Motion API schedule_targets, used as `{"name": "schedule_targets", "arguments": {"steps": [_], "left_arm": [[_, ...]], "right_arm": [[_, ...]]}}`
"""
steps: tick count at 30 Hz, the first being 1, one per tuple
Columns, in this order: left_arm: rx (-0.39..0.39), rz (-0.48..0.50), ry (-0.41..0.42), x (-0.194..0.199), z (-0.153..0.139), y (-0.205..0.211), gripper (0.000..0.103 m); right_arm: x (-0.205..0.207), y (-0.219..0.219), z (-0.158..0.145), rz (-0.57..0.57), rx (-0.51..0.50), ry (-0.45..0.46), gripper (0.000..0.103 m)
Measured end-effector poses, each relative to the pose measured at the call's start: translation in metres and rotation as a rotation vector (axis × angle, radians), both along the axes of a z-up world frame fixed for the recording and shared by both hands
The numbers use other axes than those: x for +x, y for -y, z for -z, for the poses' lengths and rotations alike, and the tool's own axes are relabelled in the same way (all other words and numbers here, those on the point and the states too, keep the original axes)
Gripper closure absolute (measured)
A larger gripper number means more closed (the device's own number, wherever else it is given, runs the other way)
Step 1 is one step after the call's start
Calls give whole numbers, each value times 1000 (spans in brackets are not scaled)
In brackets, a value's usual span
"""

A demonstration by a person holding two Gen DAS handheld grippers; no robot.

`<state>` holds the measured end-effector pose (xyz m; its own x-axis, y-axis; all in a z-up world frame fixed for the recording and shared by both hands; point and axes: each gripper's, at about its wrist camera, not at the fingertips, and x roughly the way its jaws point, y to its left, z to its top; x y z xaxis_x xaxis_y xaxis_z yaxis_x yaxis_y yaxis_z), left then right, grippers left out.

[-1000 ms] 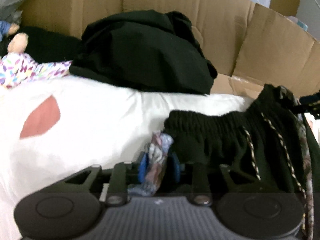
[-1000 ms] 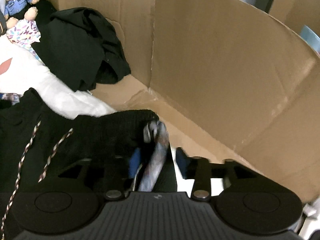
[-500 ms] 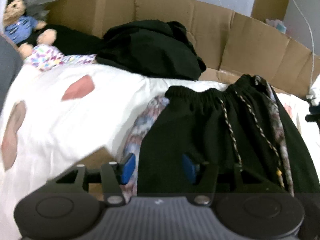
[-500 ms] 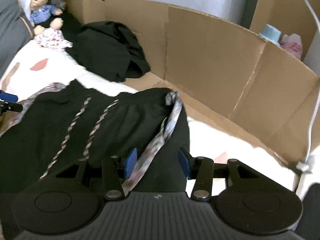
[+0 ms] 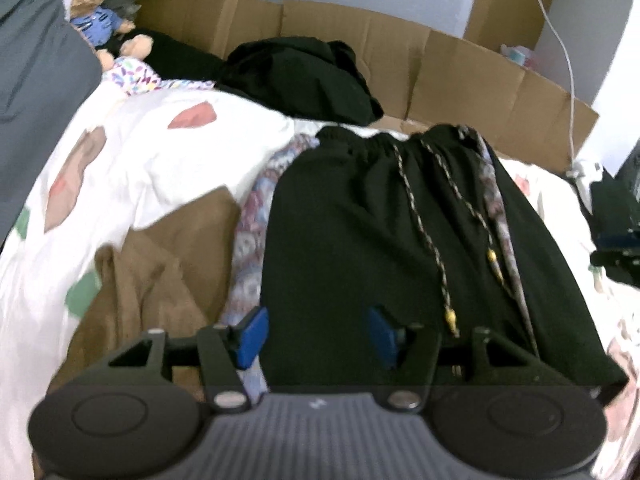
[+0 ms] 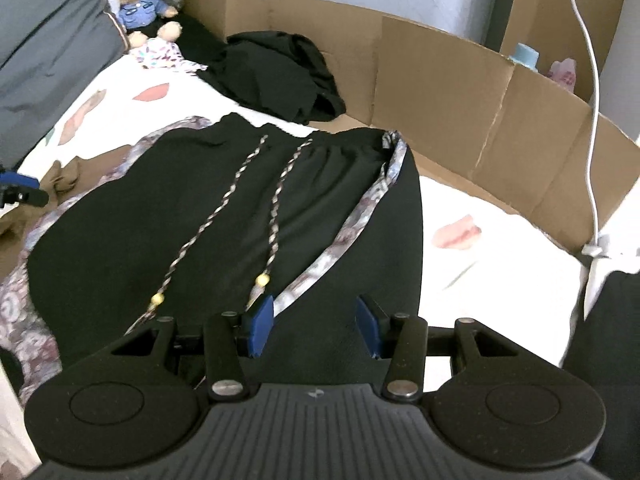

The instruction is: Fold clothes

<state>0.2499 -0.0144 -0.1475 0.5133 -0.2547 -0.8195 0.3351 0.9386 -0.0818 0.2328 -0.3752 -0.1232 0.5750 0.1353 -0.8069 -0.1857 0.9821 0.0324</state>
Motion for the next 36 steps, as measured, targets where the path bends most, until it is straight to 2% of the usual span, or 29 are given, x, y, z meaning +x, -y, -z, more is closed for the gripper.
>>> {"name": "schedule_targets", "arguments": {"steps": [5, 9, 15, 18, 21, 23, 24, 27, 29, 32, 36], "left_arm": [[50, -14, -6, -33, 10, -15, 42], [61, -75, -20, -44, 22, -35, 41], [72, -137, -40, -48, 45, -65, 41], [59, -121, -73, -49, 58, -69, 41], [94, -84, -83, -49, 69, -65, 41], [103, -85, -106, -48, 76, -64, 42], [94, -86, -120, -48, 79, -63, 45], [82, -84, -128, -50, 80, -61, 49], [88, -79, -125, -50, 78, -58, 49], [80, -68, -113, -52, 72, -53, 49], [80, -79, -100, -55, 66, -50, 49]], "right_arm": [[-26, -15, 3, -3, 19, -16, 53], [-41, -30, 24, 8, 50, -74, 53], [-51, -55, 53, -16, 40, -127, 50], [-51, -63, 68, -22, 40, -151, 43], [-50, -70, 83, -21, 38, -181, 43], [-53, -64, 79, -15, 37, -171, 44], [-55, -61, 77, -13, 37, -166, 45], [-61, -52, 71, -5, 35, -150, 84], [-64, -46, 67, 1, 34, -140, 94], [-70, -38, 60, 9, 32, -125, 98], [-81, -18, 49, 34, 35, -104, 98]]}}
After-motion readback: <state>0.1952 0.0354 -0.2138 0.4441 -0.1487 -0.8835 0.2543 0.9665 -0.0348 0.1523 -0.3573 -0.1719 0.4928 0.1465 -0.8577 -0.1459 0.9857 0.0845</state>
